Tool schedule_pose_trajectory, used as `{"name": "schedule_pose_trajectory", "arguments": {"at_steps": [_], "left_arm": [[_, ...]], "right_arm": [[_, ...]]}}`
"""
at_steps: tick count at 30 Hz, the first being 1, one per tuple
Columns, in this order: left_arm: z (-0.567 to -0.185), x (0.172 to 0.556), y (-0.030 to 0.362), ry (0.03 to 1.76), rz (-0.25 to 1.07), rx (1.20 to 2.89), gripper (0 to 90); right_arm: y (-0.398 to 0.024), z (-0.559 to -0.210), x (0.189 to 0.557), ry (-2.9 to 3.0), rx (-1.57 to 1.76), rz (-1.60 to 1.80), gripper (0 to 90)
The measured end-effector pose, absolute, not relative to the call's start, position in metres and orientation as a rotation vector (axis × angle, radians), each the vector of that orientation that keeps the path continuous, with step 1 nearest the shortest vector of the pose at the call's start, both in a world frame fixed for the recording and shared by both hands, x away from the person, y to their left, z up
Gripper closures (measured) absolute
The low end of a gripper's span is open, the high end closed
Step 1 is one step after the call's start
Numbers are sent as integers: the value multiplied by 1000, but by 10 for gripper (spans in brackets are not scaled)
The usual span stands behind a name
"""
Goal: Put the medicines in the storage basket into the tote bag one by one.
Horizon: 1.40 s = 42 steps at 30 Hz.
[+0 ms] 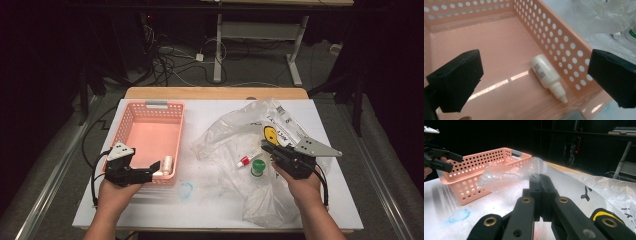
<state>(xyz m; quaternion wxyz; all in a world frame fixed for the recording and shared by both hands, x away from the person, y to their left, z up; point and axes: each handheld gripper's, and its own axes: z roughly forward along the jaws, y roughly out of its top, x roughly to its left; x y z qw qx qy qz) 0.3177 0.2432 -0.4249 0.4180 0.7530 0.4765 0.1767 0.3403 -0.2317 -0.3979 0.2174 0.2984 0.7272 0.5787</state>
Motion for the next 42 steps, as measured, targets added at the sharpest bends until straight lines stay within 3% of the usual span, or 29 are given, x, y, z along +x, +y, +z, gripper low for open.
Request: {"name": "schedule_pose_trajectory", "arguments": {"at_steps": [15, 22, 36, 42], "left_arm": [[-423, 323, 240, 1211, 424, 1914, 0], [-403, 334, 233, 1233, 412, 1963, 0], [-410, 381, 205, 1339, 240, 2256, 155], [-418, 399, 196, 1387, 53, 2348, 242]], "right_arm": [[-229, -398, 340, 2023, 815, 1596, 900], [-230, -398, 340, 2024, 815, 1597, 900], [-231, -399, 341, 2024, 817, 1599, 900], [-231, -398, 340, 2024, 817, 1600, 900]]}}
